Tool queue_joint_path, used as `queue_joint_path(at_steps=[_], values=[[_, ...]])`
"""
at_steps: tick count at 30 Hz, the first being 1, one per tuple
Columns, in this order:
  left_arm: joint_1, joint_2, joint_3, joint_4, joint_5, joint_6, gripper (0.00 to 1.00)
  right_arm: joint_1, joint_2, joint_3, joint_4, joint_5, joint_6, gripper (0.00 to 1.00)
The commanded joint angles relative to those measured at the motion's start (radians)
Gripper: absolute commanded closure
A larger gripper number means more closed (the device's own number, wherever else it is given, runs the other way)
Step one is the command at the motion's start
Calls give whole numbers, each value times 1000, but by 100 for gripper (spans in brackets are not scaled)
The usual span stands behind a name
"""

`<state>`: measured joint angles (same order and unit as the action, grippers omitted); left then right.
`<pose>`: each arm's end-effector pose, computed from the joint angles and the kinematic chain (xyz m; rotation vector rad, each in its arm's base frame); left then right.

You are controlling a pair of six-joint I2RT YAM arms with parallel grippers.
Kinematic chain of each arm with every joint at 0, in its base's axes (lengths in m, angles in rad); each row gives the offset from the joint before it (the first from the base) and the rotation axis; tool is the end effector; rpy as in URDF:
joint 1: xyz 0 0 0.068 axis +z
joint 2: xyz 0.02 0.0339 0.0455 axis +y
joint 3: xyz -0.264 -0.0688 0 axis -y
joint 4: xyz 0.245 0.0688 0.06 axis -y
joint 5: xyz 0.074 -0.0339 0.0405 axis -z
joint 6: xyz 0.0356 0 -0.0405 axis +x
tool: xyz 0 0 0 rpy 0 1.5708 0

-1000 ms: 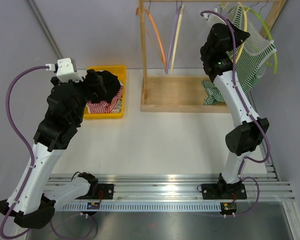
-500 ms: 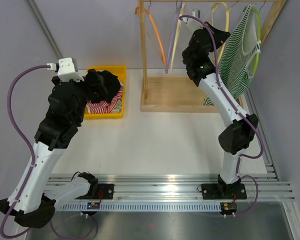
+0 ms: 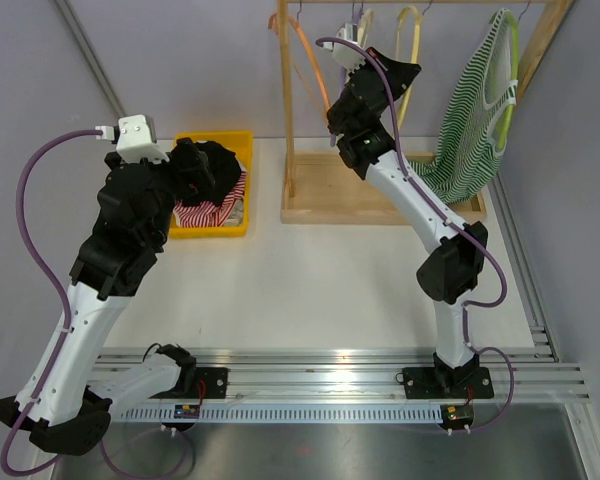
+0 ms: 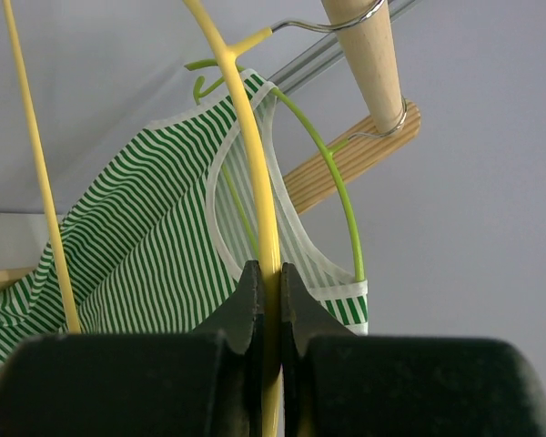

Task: Remove the tank top from the hanger
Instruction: Grab a hanger with a tank top on it with the right arm

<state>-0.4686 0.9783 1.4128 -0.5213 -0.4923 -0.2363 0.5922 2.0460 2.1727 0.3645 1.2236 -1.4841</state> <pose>0.1633 -0.0638 0.4809 -0.1814 1.6388 -0.1296 0.3939 0.2246 0.4793 -0.2708 1.5390 -1.3728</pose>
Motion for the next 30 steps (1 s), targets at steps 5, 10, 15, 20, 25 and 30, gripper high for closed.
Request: queue_joint_path(at_steps=[5,10,15,20,25,30], values=[[-2,-4,-2,44,20,-6,1,35,-21,6,-30,-85,159,86],[-2,-4,-2,44,20,-8,1,52,-104,-68,-33,-99,318,46],[-2,-4,-2,44,20,-8,1,67,-224,-106,-117,-150,516,36],[-2,-1,-5,50,27,-5,1,70,-352,-139,-185,-211,656,26],[-2,5,-8,57,43,-3,1,70,-509,-205,-323,-318,859,2],[-4,5,-8,63,89,3,1,66,-609,-84,-707,-465,1054,0]])
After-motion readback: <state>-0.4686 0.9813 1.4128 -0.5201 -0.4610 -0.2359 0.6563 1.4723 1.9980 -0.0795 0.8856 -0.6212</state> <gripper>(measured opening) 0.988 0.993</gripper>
